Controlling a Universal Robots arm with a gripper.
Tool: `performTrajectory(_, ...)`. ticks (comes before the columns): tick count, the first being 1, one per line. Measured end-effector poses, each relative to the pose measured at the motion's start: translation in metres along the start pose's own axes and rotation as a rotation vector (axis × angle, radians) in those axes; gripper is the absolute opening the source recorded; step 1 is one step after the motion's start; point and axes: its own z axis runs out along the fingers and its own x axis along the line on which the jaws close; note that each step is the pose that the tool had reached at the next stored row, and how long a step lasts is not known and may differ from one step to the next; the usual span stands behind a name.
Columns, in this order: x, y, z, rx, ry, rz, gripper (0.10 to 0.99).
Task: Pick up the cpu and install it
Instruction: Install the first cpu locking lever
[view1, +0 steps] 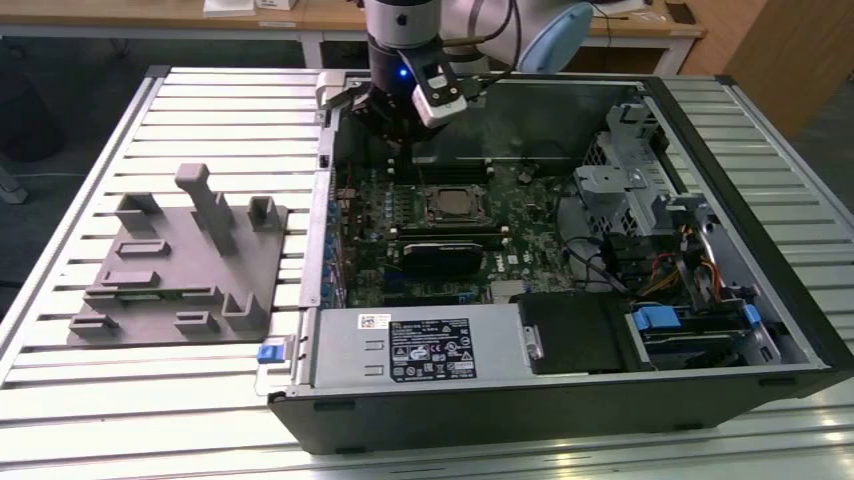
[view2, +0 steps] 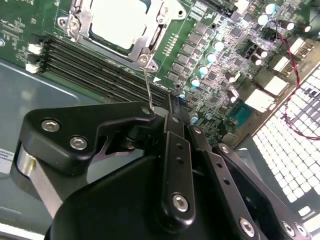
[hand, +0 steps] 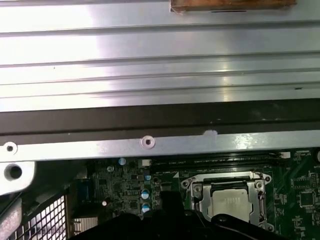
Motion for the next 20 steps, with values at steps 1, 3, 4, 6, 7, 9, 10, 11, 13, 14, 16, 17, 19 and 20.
performTrajectory(1, -0.0023, 0.0002, 0.0001, 0.000, 0.0000, 0.000, 0.106)
performTrajectory(3, -0.0075, 0.0006, 0.0003, 0.000, 0.0004, 0.000, 0.106)
performTrajectory(4, -0.0106, 0.0008, 0.0004, 0.000, 0.0006, 0.000, 0.106)
performTrajectory(6, -0.0147, 0.0011, 0.0005, 0.000, 0.0011, 0.001, 0.106)
performTrajectory(7, -0.0160, 0.0011, 0.0006, 0.000, 0.0012, 0.002, 0.106)
performTrajectory(9, -0.0176, 0.0012, 0.0007, 0.000, 0.0009, 0.002, 0.106)
performTrajectory(10, -0.0193, 0.0014, 0.0008, 0.000, 0.0010, 0.003, 0.106)
performTrajectory(11, -0.0228, 0.0016, 0.0010, 0.000, 0.0010, 0.003, 0.106)
performTrajectory(13, -0.0271, 0.0019, 0.0015, 0.000, 0.0011, 0.003, 0.106)
performTrajectory(14, -0.0300, 0.0021, 0.0020, 0.000, 0.0010, 0.003, 0.106)
performTrajectory(16, -0.0336, 0.0023, 0.0027, 0.000, 0.0011, 0.003, 0.106)
performTrajectory(17, -0.0345, 0.0023, 0.0031, -0.001, 0.0010, 0.003, 0.106)
performTrajectory(19, -0.0356, 0.0017, 0.0040, -0.021, 0.0026, 0.004, 0.106)
performTrajectory(20, -0.0360, 0.0012, 0.0048, -0.029, 0.0031, 0.004, 0.106)
